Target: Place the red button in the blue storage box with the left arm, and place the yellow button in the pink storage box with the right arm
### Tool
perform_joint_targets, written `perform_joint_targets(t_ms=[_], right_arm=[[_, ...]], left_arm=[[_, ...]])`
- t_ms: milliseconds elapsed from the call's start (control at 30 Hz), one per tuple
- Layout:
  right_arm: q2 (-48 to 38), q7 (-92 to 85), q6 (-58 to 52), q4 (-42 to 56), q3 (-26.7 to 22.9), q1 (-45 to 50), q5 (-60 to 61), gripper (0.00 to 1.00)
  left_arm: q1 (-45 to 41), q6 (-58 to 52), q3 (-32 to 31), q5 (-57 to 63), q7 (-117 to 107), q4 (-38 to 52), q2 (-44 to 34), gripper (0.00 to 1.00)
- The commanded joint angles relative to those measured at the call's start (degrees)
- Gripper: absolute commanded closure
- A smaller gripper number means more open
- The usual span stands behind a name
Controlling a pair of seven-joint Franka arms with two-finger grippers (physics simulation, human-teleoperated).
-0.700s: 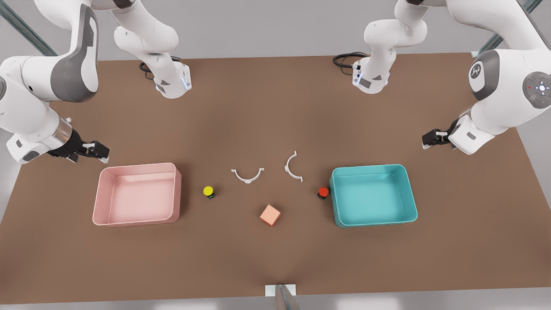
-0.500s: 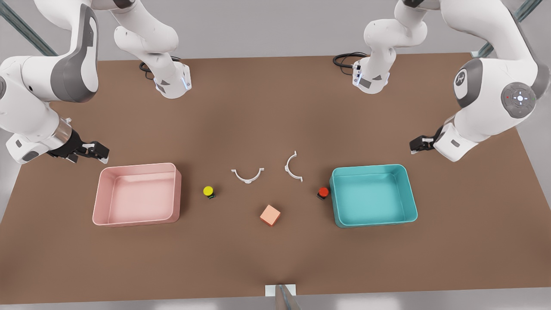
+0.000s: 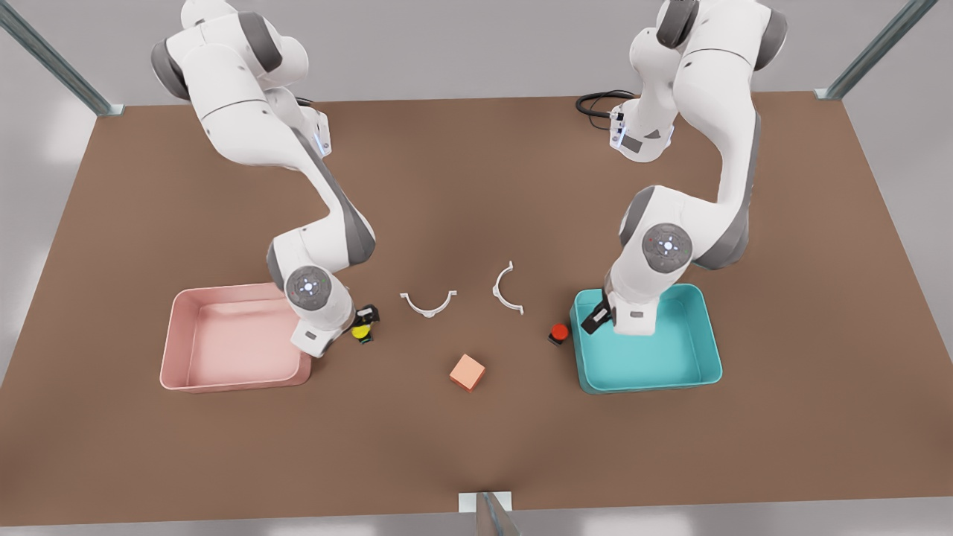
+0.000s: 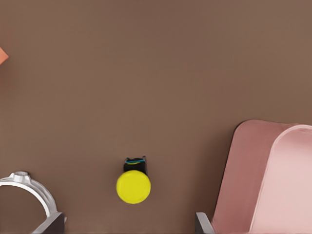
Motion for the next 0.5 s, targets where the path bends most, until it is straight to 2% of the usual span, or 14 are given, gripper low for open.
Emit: perform_joint_targets(t_ms=[0,200,300,467], right_arm=[[-0.9,18.1,9.5,-3.6,0.3,0.2,-0.7,0.00],[3.8,18.1,16.7,-4.3,0.2,-0.2,-0.8,0.00],[4.6,18.1,17.0,-4.6,0.2,-0.2,-0.8,0.00],[4.0,18.2,19.6,-10.5,0.5,0.1,-0.7,0.00]], left_arm=[[-1.2,5.3,0.0,0.2,-65.9,0.0,1.2,0.00],[-4.4,7.0,0.0,-0.3,-70.2,0.0,4.7,0.00],[-5.4,8.4,-0.1,-2.4,-70.8,0.1,6.8,0.00],[-5.2,8.4,-0.1,-4.0,-70.3,-1.2,10.0,0.00]])
